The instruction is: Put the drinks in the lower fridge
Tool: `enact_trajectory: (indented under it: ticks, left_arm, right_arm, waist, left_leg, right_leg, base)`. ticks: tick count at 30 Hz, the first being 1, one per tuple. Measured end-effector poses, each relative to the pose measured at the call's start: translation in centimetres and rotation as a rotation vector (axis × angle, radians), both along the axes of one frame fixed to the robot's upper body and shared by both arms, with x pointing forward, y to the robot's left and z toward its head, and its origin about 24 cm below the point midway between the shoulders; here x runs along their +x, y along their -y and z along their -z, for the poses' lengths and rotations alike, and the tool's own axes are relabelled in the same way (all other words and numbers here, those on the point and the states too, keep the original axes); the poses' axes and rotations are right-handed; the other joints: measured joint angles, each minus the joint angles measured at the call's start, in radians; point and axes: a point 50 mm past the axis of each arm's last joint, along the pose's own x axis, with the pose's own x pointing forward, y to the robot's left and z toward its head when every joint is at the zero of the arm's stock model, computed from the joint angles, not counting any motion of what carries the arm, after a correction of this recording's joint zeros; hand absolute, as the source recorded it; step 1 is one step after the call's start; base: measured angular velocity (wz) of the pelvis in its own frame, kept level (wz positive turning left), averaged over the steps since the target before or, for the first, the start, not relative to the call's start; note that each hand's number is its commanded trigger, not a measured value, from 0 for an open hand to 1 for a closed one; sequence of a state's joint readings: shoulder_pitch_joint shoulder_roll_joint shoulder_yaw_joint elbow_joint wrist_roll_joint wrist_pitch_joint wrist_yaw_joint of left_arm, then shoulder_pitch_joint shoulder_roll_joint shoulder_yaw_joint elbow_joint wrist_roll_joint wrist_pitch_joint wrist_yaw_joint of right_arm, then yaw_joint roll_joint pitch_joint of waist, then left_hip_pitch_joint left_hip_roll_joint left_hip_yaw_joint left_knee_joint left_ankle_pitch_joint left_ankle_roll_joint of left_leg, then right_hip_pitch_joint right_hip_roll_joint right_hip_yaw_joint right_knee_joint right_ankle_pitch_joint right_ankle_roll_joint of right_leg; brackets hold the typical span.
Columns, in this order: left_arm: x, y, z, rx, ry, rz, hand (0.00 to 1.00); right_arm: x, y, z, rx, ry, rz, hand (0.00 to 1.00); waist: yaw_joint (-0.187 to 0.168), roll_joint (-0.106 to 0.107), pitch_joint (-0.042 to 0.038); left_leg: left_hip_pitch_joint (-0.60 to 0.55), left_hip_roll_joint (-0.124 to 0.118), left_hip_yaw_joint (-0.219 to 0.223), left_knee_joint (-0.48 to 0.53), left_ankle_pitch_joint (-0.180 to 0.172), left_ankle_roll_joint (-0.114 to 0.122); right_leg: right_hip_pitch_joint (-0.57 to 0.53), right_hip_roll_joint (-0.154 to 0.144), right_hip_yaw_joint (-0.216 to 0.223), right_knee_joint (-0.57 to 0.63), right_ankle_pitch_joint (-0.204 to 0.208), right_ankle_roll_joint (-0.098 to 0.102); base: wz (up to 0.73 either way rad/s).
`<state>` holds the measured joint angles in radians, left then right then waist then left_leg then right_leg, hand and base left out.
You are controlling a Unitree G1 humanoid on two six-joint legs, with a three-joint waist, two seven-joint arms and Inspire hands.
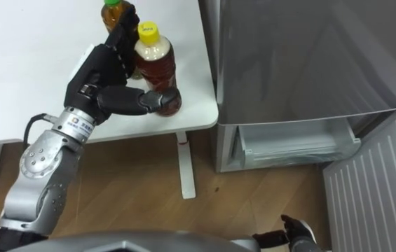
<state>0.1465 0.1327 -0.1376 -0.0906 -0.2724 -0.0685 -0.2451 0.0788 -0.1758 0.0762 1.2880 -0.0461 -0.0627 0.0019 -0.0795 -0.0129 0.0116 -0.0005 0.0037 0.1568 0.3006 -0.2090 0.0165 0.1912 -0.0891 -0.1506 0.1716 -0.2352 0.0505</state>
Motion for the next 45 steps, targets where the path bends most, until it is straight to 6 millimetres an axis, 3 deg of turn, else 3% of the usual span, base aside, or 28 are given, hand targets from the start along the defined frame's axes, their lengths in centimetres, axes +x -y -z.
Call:
enact_trajectory:
  ticks: [4, 16, 17, 19, 30, 39, 45]
  left_arm:
    - [0.7, 0.0, 0.3, 0.005, -0.009, 0.001, 0.0]
    - [0.9, 0.0, 0.3, 0.008, -0.01, 0.005, 0.0]
    - [0.9, 0.0, 0.4, 0.01, -0.014, 0.002, 0.12]
    - [0.9, -0.1, 0.6, 0.012, -0.025, -0.001, 1.0]
    - [0.8, -0.4, 1.0, 0.025, -0.051, -0.003, 1.0]
    - [0.8, -0.3, 1.3, 0.033, -0.082, 0.007, 1.0]
    - [0.8, -0.3, 1.3, 0.028, -0.084, 0.005, 1.0]
  right_arm:
    - [0.1, 0.1, 0.0, -0.002, 0.0, -0.005, 0.0]
    - [-0.1, 0.2, 0.0, -0.01, -0.034, -0.014, 0.0]
    - [0.0, 0.2, 0.0, -0.012, -0.035, -0.026, 0.0]
    - [0.0, 0.2, 0.0, -0.015, -0.04, -0.052, 0.0]
    - [-1.2, 0.0, 0.2, -0.042, -0.164, -0.22, 0.0]
    - [-2.7, -0.7, 0.5, -0.018, -0.248, -0.248, 0.0]
    - [-2.9, -0.9, 0.6, 0.002, -0.27, -0.267, 0.0]
  waist:
    - [-0.002, 0.003, 0.0031]
    - [-0.024, 0.004, 0.0017]
    - [-0.025, 0.005, 0.0016]
    - [-0.026, 0.005, 0.0015]
    - [-0.027, -0.002, 0.0011]
    - [-0.03, -0.006, 0.0037]
    - [-0.029, -0.002, 0.0007]
  left_leg:
    - [0.0, 0.002, 0.003, -0.004, 0.0, -0.001]
    - [0.004, 0.002, 0.005, -0.001, 0.0, -0.002]
    - [0.005, 0.003, 0.005, -0.002, 0.0, -0.002]
    - [0.006, 0.003, 0.005, -0.007, 0.001, -0.003]
    - [0.011, 0.002, 0.005, -0.009, 0.002, -0.004]
    - [0.009, 0.002, 0.005, -0.007, 0.002, -0.004]
    - [0.009, 0.004, 0.008, -0.01, 0.002, -0.004]
  right_leg:
    - [-0.001, 0.001, 0.003, 0.0, 0.001, -0.001]
    - [0.0, 0.002, 0.008, -0.001, 0.001, -0.001]
    - [-0.001, 0.002, 0.009, 0.0, 0.001, -0.001]
    - [0.0, 0.002, 0.009, 0.0, 0.001, -0.001]
    - [0.0, 0.002, 0.009, 0.001, 0.001, -0.001]
    - [-0.001, 0.002, 0.009, 0.001, 0.001, -0.001]
    - [-0.002, 0.003, 0.011, 0.004, 0.001, -0.001]
  base:
    - [-0.01]
    - [-0.01]
    - [0.0]
    - [0.0]
    - [0.0]
    - [0.0]
    - [0.0]
